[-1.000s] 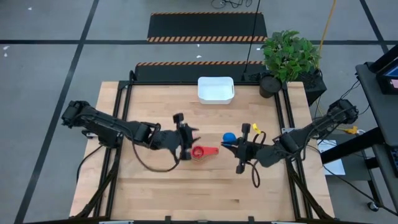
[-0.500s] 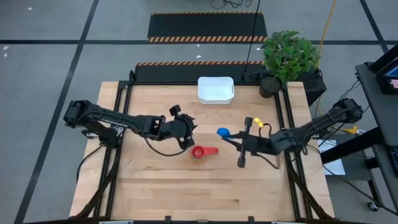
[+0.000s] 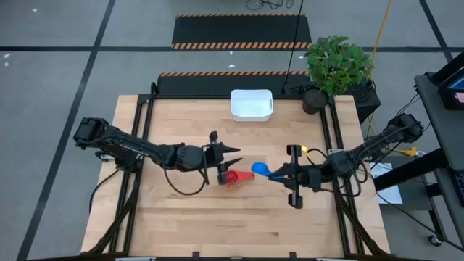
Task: Nest measuring cups in basket
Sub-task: Stack the blue measuring cup into the red measuring cup
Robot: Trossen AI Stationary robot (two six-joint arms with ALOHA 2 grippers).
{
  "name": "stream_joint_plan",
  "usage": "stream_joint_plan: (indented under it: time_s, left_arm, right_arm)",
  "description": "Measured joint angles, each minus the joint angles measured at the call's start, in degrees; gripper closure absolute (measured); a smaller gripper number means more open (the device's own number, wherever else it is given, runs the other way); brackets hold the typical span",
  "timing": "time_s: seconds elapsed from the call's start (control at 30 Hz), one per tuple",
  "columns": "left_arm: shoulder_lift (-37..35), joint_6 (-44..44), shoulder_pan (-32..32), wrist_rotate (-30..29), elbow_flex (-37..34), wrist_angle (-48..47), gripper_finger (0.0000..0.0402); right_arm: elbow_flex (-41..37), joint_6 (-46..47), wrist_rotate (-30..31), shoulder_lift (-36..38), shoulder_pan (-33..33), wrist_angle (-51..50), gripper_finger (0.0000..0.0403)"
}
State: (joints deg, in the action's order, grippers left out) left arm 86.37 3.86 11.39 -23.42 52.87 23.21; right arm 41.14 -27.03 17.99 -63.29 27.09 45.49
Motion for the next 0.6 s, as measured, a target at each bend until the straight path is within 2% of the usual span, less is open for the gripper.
stream_joint_plan:
  time_s: [0.23,0.47,0.6]
  left_arm:
    - [0.0,7.8,3.9,4.9,-2.5,13.2,0.0252]
    - [0.0,17.0,7.5,5.0,-2.5,18.0,0.0252]
    - [0.9,18.4,8.5,3.3,-2.5,21.9,0.0252]
  right_arm:
    - [-0.9,0.6,-7.9,0.0,0.0,5.2,0.0397]
    - [-2.9,1.0,-9.2,-0.1,0.0,11.2,0.0397]
    - [-3.6,1.5,-9.3,-1.0,0.0,14.9,0.0397]
